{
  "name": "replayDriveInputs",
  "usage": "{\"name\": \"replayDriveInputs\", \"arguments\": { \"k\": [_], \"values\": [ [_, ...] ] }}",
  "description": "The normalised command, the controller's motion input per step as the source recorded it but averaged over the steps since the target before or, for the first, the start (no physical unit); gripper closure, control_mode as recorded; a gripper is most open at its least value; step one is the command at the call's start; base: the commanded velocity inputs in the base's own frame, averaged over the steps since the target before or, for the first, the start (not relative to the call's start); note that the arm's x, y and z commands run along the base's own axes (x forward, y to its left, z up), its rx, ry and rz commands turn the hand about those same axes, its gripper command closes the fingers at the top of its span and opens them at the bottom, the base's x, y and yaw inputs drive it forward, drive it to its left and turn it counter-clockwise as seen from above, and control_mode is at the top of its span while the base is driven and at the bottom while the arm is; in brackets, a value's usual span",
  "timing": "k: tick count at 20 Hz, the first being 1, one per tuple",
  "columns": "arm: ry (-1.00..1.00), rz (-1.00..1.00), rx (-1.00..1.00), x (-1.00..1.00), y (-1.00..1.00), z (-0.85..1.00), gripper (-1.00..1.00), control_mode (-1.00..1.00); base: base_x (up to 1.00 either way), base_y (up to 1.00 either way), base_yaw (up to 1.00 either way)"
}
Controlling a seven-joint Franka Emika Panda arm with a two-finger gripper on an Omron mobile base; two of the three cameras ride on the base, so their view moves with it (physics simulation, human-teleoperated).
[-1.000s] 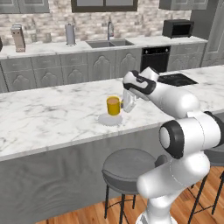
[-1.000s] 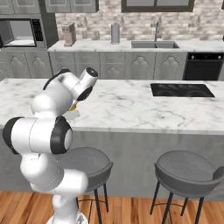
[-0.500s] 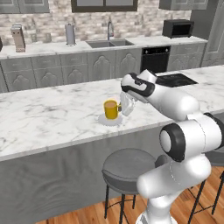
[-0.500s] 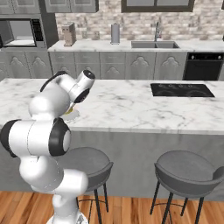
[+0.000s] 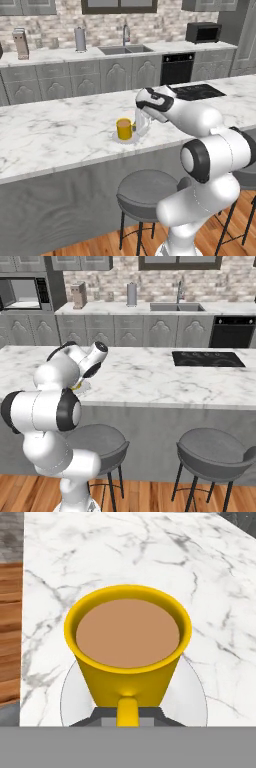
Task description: Pick the cup of tea, navigate to the dining table, and place it on the saucer.
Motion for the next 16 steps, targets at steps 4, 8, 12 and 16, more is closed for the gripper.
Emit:
{"name": "replayDriveInputs", "arguments": {
  "k": [4,8,12,16],
  "values": [
    [0.01,0.00,0.00,0.03,0.00,-0.16,1.00,-1.00,0.00,0.00,0.00],
    [0.02,0.00,0.00,0.05,0.00,-0.10,1.00,-1.00,0.00,0.00,0.00],
    [0.04,0.00,0.02,0.22,0.00,-0.02,1.00,-1.00,0.00,0.00,0.00],
    [0.01,0.00,0.06,0.38,0.00,0.01,1.00,-1.00,0.00,0.00,0.00]
  ]
}}
